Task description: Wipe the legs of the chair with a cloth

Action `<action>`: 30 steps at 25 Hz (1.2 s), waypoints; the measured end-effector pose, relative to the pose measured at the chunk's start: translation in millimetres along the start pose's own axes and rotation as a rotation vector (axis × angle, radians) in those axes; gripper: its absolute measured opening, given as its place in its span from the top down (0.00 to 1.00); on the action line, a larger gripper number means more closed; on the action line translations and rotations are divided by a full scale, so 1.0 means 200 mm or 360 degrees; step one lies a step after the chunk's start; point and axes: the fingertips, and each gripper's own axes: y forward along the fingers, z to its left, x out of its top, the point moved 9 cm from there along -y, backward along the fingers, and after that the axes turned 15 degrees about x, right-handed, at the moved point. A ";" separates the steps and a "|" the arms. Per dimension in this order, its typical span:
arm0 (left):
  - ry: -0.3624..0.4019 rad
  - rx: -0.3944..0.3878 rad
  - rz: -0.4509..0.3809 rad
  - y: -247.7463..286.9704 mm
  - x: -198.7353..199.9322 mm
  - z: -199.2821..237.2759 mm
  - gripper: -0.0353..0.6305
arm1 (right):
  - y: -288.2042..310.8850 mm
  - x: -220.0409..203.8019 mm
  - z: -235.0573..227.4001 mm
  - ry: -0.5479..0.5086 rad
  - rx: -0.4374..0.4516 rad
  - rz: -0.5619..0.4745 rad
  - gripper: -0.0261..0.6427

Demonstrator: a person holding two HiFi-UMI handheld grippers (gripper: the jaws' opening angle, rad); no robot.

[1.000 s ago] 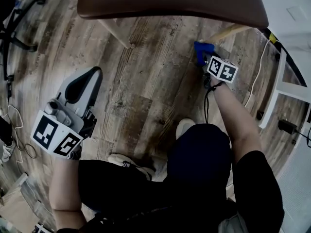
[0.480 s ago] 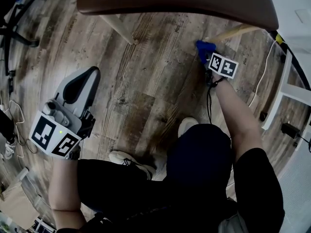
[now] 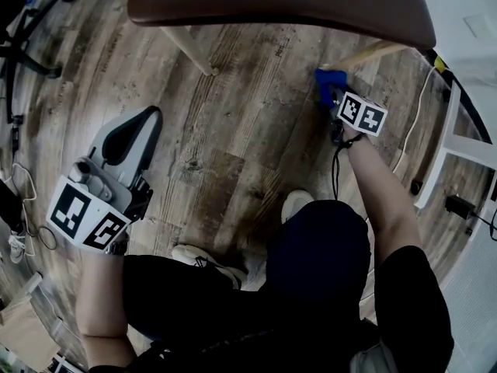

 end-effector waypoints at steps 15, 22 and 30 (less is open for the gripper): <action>0.0002 -0.0058 -0.0067 -0.01 0.04 -0.03 0.94 | -0.72 0.65 0.54 -0.0494 0.0230 -0.0764 0.83; 0.0007 -0.0061 -0.0091 -0.03 0.07 -0.04 0.94 | -0.83 0.76 0.76 -0.0569 0.0396 -0.0884 0.83; 0.0012 -0.0066 -0.0098 -0.06 0.07 -0.04 0.94 | -0.61 0.76 1.05 -0.0490 0.0764 -0.0819 0.83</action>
